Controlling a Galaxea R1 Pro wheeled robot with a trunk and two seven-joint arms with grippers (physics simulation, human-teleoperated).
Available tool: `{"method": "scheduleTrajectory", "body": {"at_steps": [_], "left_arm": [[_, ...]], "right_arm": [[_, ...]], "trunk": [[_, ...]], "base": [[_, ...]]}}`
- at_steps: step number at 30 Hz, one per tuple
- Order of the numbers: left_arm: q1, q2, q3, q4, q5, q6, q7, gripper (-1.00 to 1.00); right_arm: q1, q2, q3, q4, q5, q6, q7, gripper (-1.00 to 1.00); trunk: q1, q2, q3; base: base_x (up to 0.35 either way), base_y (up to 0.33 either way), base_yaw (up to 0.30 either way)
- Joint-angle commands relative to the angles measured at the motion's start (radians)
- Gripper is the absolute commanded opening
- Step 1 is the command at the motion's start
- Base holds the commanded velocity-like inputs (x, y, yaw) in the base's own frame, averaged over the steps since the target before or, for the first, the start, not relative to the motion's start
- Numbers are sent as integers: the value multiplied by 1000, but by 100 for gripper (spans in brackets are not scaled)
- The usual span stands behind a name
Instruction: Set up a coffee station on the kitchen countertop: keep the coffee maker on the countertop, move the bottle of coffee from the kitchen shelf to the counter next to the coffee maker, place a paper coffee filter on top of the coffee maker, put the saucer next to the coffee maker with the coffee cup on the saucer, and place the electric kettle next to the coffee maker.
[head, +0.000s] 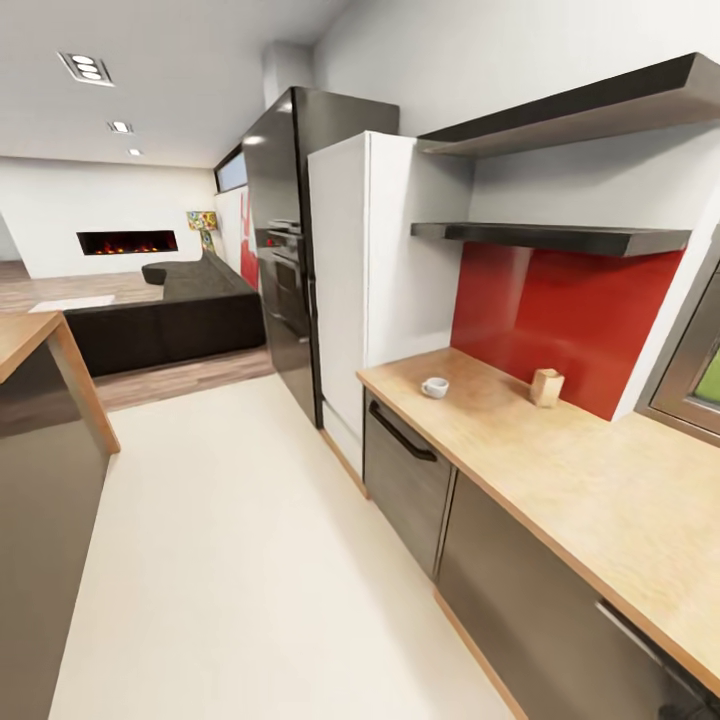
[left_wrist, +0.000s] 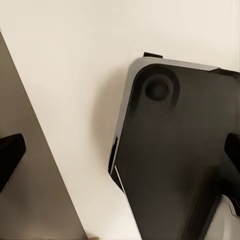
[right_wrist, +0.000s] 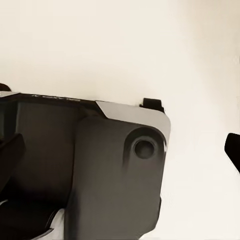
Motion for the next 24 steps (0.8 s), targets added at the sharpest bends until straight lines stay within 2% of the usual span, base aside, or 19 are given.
{"method": "scheduleTrajectory", "body": {"at_steps": [1, 24], "left_arm": [[-1, 0, -9, 0, 7, -3, 3, 100], [-1, 0, -9, 0, 7, -3, 3, 100]], "right_arm": [[0, 0, 3, -2, 4, -2, 3, 100], [0, -1, -6, -4, 0, -10, 5, 100]], "trunk": [[1, -2, -2], [1, -2, -2]], "base": [[279, 226, 0], [279, 226, 0]]}}
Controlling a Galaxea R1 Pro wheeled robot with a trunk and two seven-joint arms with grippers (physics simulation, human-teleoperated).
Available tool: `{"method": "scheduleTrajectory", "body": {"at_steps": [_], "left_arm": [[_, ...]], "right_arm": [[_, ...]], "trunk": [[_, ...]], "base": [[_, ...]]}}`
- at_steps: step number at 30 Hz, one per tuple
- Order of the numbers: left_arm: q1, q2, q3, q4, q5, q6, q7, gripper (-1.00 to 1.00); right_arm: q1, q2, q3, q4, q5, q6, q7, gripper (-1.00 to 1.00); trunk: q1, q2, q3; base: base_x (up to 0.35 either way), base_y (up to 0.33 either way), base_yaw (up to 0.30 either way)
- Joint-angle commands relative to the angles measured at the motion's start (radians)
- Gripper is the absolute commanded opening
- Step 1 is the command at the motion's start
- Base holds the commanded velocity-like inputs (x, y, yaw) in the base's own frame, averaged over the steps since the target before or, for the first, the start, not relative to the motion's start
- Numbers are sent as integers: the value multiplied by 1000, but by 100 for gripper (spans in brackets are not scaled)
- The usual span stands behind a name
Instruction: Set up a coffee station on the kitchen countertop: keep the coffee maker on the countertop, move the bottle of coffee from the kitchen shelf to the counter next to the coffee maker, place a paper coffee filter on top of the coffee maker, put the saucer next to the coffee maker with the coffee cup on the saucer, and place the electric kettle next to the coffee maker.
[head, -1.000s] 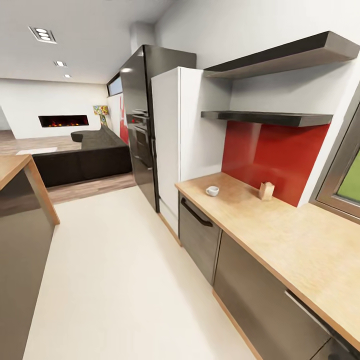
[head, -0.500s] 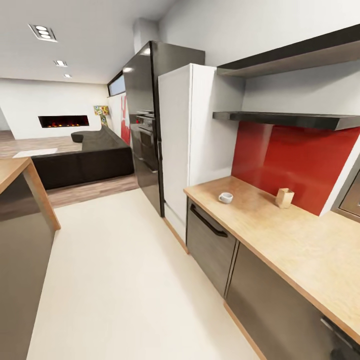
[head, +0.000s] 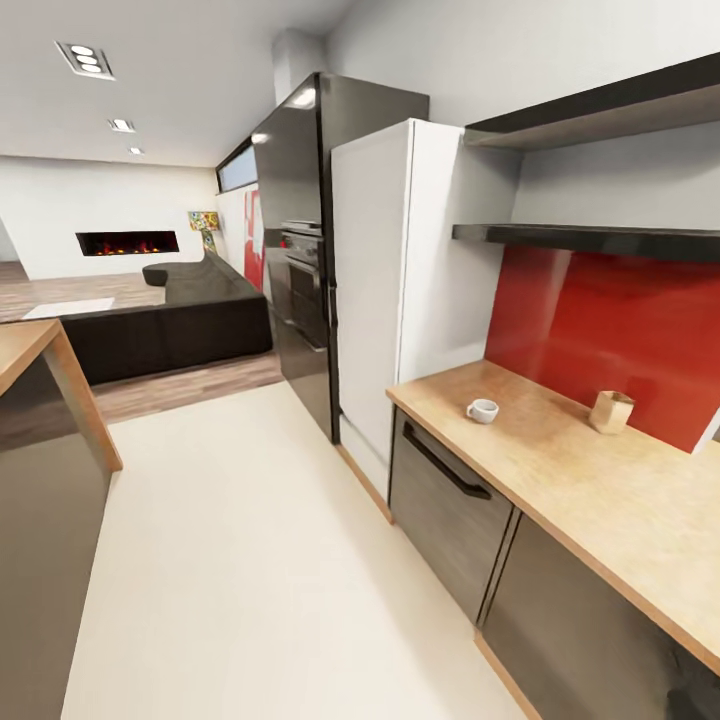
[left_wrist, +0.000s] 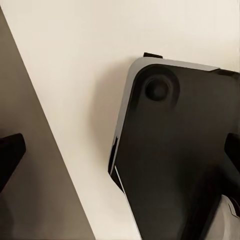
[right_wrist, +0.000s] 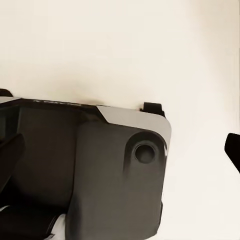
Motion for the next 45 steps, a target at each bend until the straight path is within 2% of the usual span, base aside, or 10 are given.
{"method": "scheduleTrajectory", "body": {"at_steps": [1, 8, 36, 45], "left_arm": [[-1, 0, -9, 0, 7, -2, 3, 100], [-1, 0, -9, 0, 7, -2, 3, 100], [-1, 0, -9, 0, 7, -2, 3, 100], [-1, 0, -9, 0, 7, -2, 3, 100]], "right_arm": [[0, -1, 2, -2, 3, 6, 3, 100], [0, 0, 3, -1, 3, 4, 5, 100], [0, 0, 7, -1, 4, 0, 5, 100], [0, 0, 4, -1, 5, 0, 4, 100]], "trunk": [[1, -2, -2], [1, -2, 1], [1, -2, 42], [1, -2, 44]], "base": [[279, 226, 0], [279, 226, -12], [279, 226, -84], [279, 224, -19]]}}
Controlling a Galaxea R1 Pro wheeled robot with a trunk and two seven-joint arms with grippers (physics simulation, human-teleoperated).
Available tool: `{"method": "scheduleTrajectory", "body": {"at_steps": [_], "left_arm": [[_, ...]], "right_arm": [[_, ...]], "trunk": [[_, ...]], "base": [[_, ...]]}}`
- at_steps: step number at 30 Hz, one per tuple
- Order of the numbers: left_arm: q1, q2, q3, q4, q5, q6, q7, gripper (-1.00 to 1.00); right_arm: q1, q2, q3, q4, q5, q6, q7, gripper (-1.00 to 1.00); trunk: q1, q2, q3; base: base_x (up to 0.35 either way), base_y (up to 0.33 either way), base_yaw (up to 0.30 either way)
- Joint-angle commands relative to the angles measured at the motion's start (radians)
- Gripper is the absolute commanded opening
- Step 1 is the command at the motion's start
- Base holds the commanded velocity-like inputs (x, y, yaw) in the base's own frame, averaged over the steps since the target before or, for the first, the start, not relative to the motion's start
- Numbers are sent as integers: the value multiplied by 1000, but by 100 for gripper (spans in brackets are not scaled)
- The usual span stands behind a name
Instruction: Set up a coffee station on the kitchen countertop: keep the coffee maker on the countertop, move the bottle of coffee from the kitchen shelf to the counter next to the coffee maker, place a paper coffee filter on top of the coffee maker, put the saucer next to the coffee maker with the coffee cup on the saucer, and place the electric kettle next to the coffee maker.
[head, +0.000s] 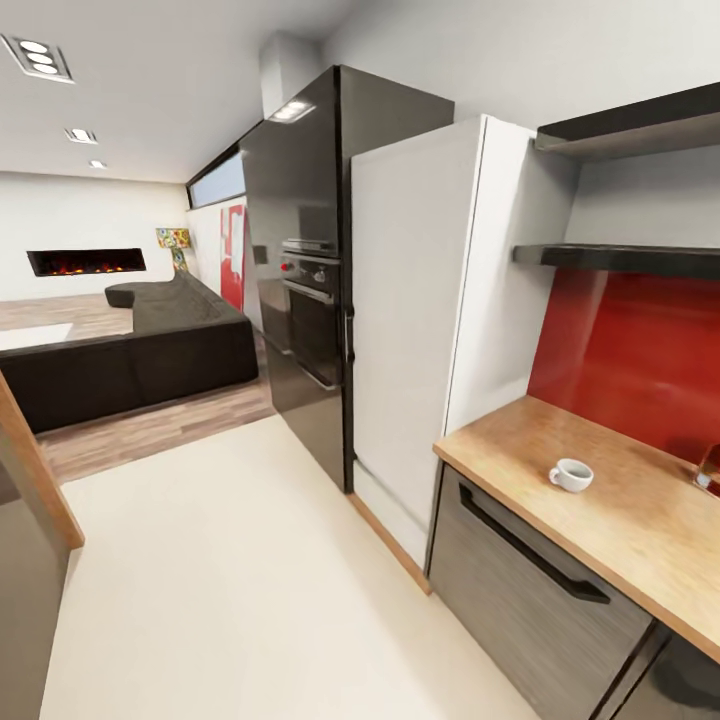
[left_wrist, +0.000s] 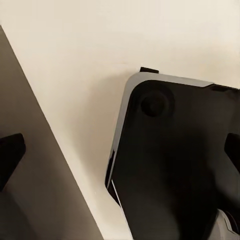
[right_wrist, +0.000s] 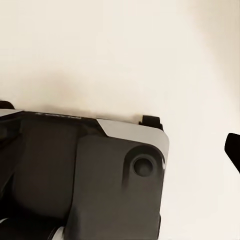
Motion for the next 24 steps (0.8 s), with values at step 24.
{"method": "scheduleTrajectory", "body": {"at_steps": [24], "left_arm": [[0, -1, -8, 0, 8, -2, 3, 100]], "right_arm": [[0, -2, 0, -3, 2, 6, 4, 100]], "trunk": [[1, -1, 0]], "base": [[269, 230, -180]]}}
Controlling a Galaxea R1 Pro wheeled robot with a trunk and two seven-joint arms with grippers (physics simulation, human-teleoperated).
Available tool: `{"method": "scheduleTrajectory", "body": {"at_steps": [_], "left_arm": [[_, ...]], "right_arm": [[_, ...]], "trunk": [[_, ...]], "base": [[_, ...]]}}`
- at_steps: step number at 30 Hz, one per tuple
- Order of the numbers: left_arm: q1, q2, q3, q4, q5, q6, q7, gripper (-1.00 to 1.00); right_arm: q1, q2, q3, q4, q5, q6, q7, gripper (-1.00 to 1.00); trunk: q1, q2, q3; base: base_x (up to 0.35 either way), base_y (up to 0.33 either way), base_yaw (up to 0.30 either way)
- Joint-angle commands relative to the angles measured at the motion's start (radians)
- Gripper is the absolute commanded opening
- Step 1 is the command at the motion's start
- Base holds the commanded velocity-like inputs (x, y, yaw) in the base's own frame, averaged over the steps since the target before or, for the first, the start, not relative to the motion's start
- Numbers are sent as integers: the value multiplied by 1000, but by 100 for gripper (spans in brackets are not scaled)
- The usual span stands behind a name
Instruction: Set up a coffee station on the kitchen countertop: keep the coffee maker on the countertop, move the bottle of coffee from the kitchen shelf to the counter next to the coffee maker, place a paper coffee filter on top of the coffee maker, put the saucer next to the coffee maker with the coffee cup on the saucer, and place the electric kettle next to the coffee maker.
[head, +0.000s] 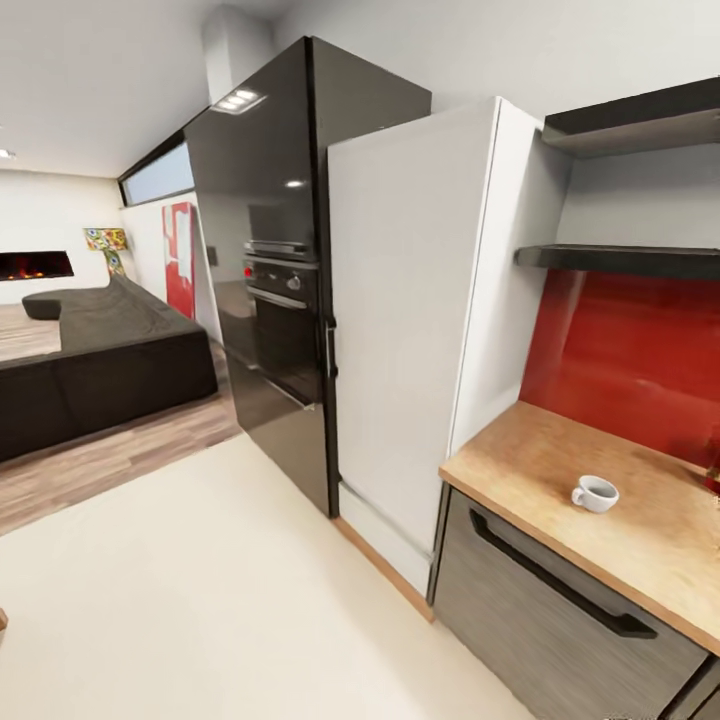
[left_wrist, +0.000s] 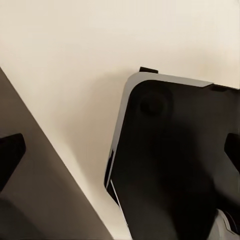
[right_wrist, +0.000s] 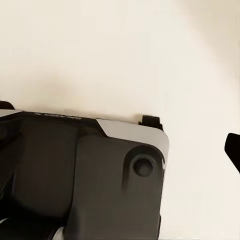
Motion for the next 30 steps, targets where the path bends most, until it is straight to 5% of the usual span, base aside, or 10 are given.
{"method": "scheduleTrajectory", "body": {"at_steps": [1, 11, 30], "left_arm": [[0, 0, -9, 0, 7, -2, 3, 100], [0, -1, -8, 0, 6, -26, 3, 100], [0, -1, -8, 0, 6, -28, 3, 100]], "right_arm": [[0, 0, 2, -2, 3, 6, 3, 100], [0, 0, 2, -2, 3, 6, 3, 100], [0, 1, 2, -2, 3, 6, 3, 100]], "trunk": [[1, -1, 0], [1, -1, 0], [1, -1, 0]], "base": [[169, 291, -265], [34, 275, -265], [0, 11, -265]]}}
